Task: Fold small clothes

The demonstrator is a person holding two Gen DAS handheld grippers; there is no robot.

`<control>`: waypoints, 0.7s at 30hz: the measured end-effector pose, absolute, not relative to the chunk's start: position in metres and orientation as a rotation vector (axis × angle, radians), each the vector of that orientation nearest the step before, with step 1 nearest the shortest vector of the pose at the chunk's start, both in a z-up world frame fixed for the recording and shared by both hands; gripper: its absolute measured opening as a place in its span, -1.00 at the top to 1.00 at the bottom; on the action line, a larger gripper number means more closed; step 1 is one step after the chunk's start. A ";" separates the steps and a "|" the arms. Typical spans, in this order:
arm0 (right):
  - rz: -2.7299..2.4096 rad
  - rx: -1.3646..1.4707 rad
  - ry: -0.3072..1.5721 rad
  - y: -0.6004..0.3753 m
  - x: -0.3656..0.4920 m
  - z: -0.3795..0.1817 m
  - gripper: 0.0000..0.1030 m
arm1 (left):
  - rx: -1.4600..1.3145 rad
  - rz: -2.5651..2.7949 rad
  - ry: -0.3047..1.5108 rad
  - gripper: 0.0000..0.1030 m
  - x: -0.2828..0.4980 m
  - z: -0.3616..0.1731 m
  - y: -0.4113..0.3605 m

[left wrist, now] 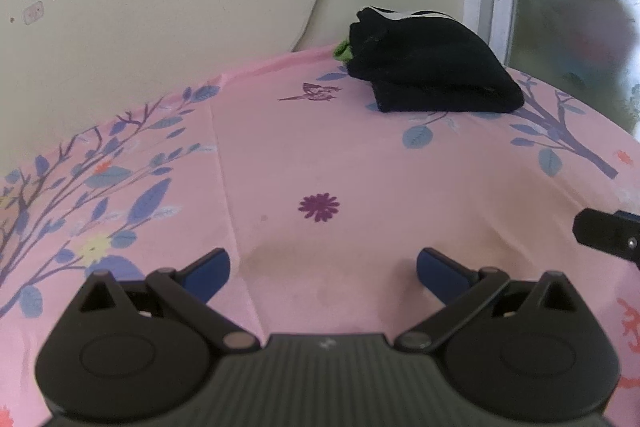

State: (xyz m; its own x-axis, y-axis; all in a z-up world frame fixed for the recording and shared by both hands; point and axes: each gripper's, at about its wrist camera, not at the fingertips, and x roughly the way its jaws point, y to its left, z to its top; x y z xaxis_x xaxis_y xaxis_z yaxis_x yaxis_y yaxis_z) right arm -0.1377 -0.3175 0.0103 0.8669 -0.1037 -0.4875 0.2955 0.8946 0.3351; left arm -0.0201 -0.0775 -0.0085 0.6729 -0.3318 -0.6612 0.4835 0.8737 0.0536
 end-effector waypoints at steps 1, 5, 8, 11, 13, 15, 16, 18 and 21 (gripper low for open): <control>-0.219 0.416 0.477 -0.318 -0.138 0.010 -0.80 | 0.236 -0.457 0.691 -1.00 -0.021 -0.008 -0.078; -0.229 0.422 0.465 -0.319 -0.141 0.011 -0.80 | 0.245 -0.446 0.678 -1.00 -0.023 -0.007 -0.078; -0.238 0.419 0.459 -0.318 -0.143 0.011 -0.80 | 0.244 -0.436 0.660 -1.00 -0.026 -0.005 -0.077; -0.244 0.411 0.453 -0.317 -0.144 0.012 -0.80 | 0.250 -0.432 0.640 -0.99 -0.031 -0.003 -0.078; -0.246 0.406 0.451 -0.317 -0.144 0.012 -0.80 | 0.259 -0.434 0.626 -0.99 -0.034 -0.002 -0.079; -0.247 0.408 0.453 -0.316 -0.144 0.012 -0.80 | 0.263 -0.441 0.616 -0.99 -0.037 0.000 -0.080; -0.248 0.409 0.454 -0.317 -0.144 0.012 -0.80 | 0.264 -0.444 0.613 -0.99 -0.039 0.000 -0.080; -0.250 0.412 0.457 -0.316 -0.144 0.012 -0.80 | 0.264 -0.447 0.608 -0.99 -0.040 0.001 -0.080; -0.252 0.412 0.459 -0.316 -0.144 0.012 -0.80 | 0.258 -0.448 0.604 -0.99 -0.041 0.003 -0.080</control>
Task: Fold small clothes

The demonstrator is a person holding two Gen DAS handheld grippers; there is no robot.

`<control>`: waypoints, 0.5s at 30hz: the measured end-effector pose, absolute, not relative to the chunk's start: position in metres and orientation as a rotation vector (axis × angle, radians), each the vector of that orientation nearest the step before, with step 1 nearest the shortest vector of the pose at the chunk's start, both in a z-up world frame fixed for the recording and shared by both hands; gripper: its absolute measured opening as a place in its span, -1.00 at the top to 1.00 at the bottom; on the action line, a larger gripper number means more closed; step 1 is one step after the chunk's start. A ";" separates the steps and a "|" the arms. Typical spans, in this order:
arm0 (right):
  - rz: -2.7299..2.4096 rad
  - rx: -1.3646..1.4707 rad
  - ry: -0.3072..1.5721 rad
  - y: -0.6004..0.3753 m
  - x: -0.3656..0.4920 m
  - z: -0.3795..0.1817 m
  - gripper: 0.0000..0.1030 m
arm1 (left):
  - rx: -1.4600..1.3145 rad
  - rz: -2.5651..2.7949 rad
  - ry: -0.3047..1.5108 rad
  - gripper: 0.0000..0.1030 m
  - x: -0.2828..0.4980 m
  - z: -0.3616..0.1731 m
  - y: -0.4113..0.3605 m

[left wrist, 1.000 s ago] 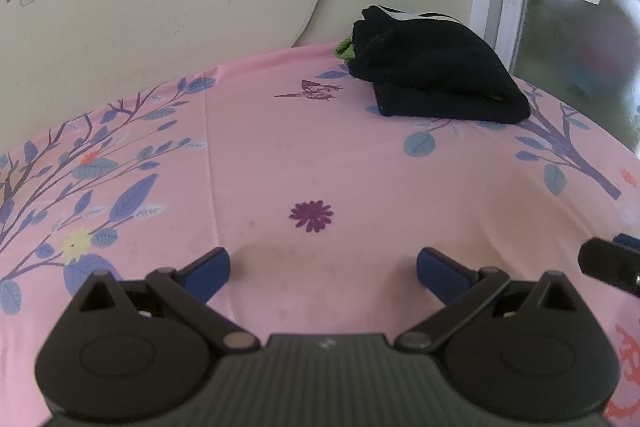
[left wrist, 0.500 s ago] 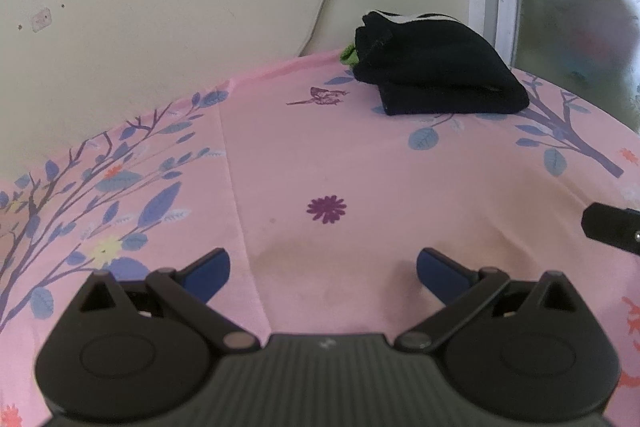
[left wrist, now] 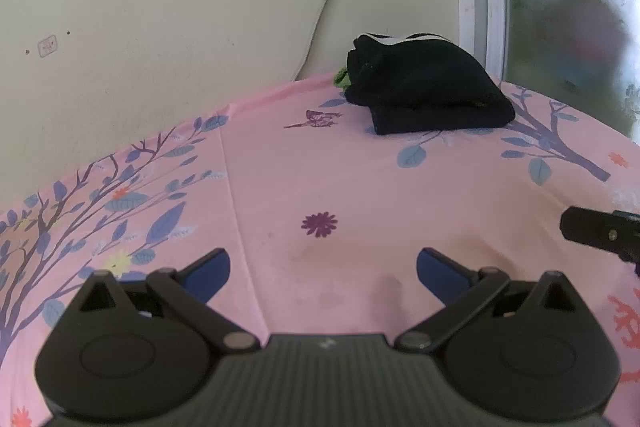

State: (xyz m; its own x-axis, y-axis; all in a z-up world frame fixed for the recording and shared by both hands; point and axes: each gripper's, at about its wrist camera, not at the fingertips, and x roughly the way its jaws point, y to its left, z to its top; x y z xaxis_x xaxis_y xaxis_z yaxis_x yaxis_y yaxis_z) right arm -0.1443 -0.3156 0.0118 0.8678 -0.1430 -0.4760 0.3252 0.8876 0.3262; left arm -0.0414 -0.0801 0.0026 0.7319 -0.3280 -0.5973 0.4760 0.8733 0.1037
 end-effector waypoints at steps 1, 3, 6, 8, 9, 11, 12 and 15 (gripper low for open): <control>-0.253 0.411 0.459 -0.316 -0.144 0.012 -0.80 | 0.257 -0.446 0.604 -0.99 -0.042 0.003 -0.080; -0.253 0.412 0.458 -0.316 -0.144 0.012 -0.80 | 0.254 -0.444 0.603 -0.99 -0.042 0.003 -0.079; -0.253 0.416 0.457 -0.316 -0.144 0.012 -0.80 | 0.251 -0.437 0.589 -1.00 -0.044 0.005 -0.078; -0.254 0.419 0.455 -0.316 -0.145 0.012 -0.80 | 0.255 -0.426 0.574 -0.99 -0.045 0.006 -0.078; -0.254 0.420 0.454 -0.316 -0.145 0.012 -0.80 | 0.257 -0.424 0.570 -0.99 -0.045 0.006 -0.078; -0.254 0.422 0.452 -0.316 -0.145 0.012 -0.80 | 0.263 -0.421 0.566 -0.99 -0.046 0.006 -0.079; -0.254 0.423 0.451 -0.316 -0.146 0.012 -0.80 | 0.264 -0.420 0.567 -1.00 -0.045 0.006 -0.078; -0.255 0.423 0.452 -0.316 -0.146 0.012 -0.80 | 0.260 -0.414 0.572 -1.00 -0.044 0.006 -0.077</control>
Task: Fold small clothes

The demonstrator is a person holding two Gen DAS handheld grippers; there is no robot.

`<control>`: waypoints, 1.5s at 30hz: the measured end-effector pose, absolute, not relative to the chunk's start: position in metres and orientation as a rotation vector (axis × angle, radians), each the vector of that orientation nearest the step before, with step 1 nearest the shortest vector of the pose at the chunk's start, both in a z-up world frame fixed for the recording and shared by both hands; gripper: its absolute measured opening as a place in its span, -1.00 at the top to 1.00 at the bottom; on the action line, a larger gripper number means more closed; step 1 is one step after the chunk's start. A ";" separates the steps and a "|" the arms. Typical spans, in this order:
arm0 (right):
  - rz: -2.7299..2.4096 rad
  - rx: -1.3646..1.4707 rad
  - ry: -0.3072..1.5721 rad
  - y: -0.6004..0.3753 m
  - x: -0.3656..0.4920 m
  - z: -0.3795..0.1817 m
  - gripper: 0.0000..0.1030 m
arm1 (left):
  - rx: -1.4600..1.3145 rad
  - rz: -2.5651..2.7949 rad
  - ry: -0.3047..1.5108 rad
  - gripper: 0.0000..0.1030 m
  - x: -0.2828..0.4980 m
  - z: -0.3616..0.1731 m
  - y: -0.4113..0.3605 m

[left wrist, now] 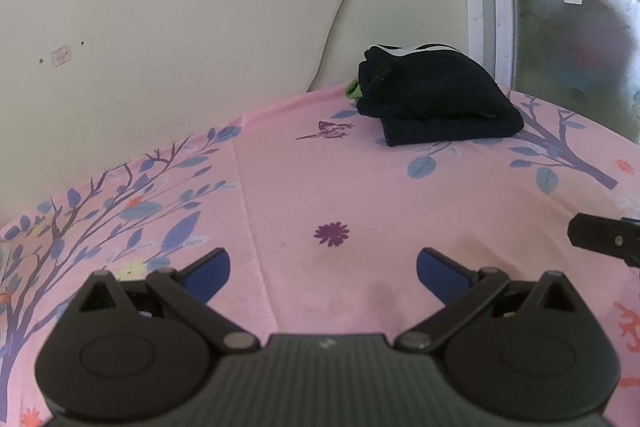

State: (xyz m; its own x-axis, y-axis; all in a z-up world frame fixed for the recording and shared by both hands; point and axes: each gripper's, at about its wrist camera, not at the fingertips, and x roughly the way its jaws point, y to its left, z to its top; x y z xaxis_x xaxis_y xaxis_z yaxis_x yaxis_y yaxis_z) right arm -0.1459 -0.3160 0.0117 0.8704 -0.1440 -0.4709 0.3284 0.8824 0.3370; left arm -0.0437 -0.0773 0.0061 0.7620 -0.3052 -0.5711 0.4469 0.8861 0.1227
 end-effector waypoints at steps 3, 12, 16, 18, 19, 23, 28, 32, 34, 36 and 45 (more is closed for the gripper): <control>-0.254 0.423 0.451 -0.316 -0.146 0.012 -0.80 | 0.251 -0.410 0.578 -1.00 -0.042 0.006 -0.075; -0.254 0.423 0.454 -0.316 -0.145 0.012 -0.80 | 0.269 -0.402 0.594 -1.00 -0.040 0.003 -0.077; -0.256 0.420 0.456 -0.316 -0.145 0.012 -0.80 | 0.271 -0.407 0.599 -0.99 -0.040 0.003 -0.076; -0.256 0.421 0.456 -0.316 -0.145 0.012 -0.80 | 0.272 -0.408 0.601 -1.00 -0.040 0.003 -0.076; -0.256 0.421 0.456 -0.316 -0.145 0.012 -0.80 | 0.272 -0.410 0.601 -1.00 -0.040 0.003 -0.076; -0.254 0.421 0.456 -0.317 -0.145 0.012 -0.80 | 0.274 -0.413 0.596 -0.99 -0.041 0.003 -0.076; -0.255 0.421 0.461 -0.317 -0.145 0.012 -0.80 | 0.267 -0.422 0.596 -1.00 -0.041 0.004 -0.076; -0.260 0.421 0.455 -0.317 -0.145 0.012 -0.80 | 0.267 -0.430 0.599 -0.99 -0.040 0.002 -0.076; -0.261 0.423 0.458 -0.316 -0.144 0.011 -0.80 | 0.264 -0.433 0.602 -1.00 -0.040 0.002 -0.076; -0.262 0.421 0.461 -0.316 -0.144 0.011 -0.80 | 0.260 -0.433 0.600 -0.99 -0.040 0.001 -0.076; -0.264 0.408 0.470 -0.313 -0.142 0.011 -0.80 | 0.227 -0.451 0.587 -1.00 -0.042 -0.002 -0.075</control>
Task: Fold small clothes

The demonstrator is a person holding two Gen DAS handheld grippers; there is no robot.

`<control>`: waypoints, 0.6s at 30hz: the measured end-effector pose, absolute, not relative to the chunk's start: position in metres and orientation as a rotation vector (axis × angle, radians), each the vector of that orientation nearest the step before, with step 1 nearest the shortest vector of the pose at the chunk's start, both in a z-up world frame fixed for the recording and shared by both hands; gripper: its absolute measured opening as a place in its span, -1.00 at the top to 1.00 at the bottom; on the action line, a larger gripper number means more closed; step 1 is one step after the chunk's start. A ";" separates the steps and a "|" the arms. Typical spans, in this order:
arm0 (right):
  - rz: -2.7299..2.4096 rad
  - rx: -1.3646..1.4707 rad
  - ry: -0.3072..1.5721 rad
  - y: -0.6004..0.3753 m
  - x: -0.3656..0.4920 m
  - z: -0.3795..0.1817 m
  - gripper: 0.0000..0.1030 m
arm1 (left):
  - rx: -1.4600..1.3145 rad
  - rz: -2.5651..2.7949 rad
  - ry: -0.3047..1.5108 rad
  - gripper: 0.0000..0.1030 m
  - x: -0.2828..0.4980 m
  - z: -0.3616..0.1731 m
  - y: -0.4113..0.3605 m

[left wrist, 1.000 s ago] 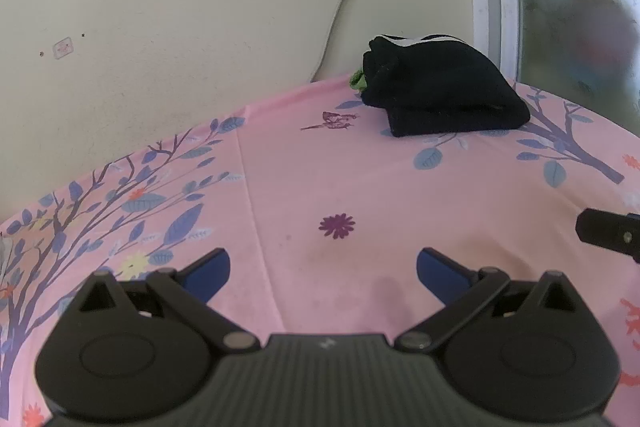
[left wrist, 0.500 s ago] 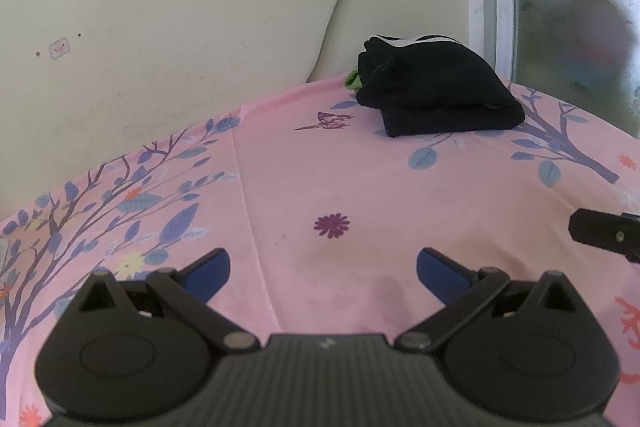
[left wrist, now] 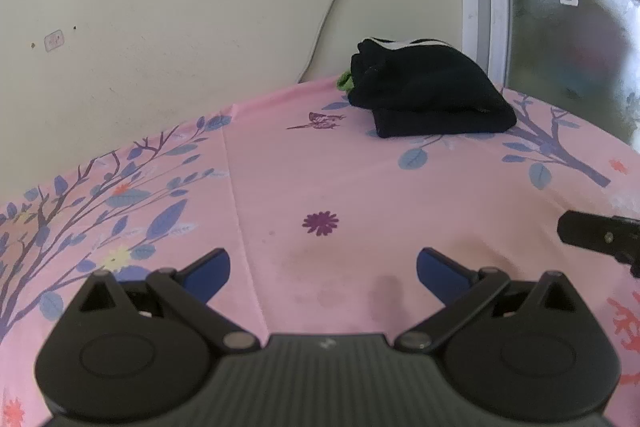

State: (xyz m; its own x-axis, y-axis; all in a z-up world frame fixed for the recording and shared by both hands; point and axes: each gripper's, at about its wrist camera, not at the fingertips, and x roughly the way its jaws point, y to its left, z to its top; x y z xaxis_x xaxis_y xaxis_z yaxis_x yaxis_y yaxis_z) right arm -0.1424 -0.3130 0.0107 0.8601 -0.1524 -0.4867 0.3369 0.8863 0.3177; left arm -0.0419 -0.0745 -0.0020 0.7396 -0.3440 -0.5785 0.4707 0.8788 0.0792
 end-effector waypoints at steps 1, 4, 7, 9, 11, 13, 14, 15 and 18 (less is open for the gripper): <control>-0.264 0.406 0.471 -0.313 -0.142 0.011 -0.80 | 0.221 -0.452 0.581 -1.00 -0.042 -0.002 -0.074; -0.265 0.407 0.470 -0.313 -0.142 0.010 -0.80 | 0.211 -0.457 0.574 -0.99 -0.043 -0.001 -0.073; -0.265 0.406 0.470 -0.313 -0.142 0.010 -0.80 | 0.209 -0.462 0.580 -0.99 -0.043 -0.001 -0.074; -0.265 0.406 0.471 -0.313 -0.142 0.010 -0.80 | 0.208 -0.465 0.583 -0.99 -0.043 -0.001 -0.074; -0.265 0.406 0.471 -0.313 -0.142 0.010 -0.80 | 0.207 -0.467 0.590 -0.99 -0.042 0.000 -0.074; -0.265 0.406 0.470 -0.313 -0.142 0.010 -0.80 | 0.205 -0.470 0.596 -0.99 -0.042 0.000 -0.074; -0.265 0.406 0.470 -0.313 -0.142 0.010 -0.80 | 0.205 -0.470 0.600 -1.00 -0.041 0.000 -0.074; -0.265 0.406 0.470 -0.313 -0.142 0.010 -0.80 | 0.204 -0.470 0.603 -0.99 -0.041 -0.001 -0.074; -0.266 0.406 0.470 -0.313 -0.142 0.010 -0.80 | 0.207 -0.468 0.617 -1.00 -0.040 -0.001 -0.075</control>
State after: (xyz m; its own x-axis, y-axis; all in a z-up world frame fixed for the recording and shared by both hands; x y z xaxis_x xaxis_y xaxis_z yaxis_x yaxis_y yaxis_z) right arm -0.1418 -0.3131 0.0097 0.8596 -0.1543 -0.4872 0.3380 0.8867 0.3154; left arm -0.0399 -0.0745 -0.0013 0.7159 -0.3592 -0.5986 0.4803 0.8758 0.0488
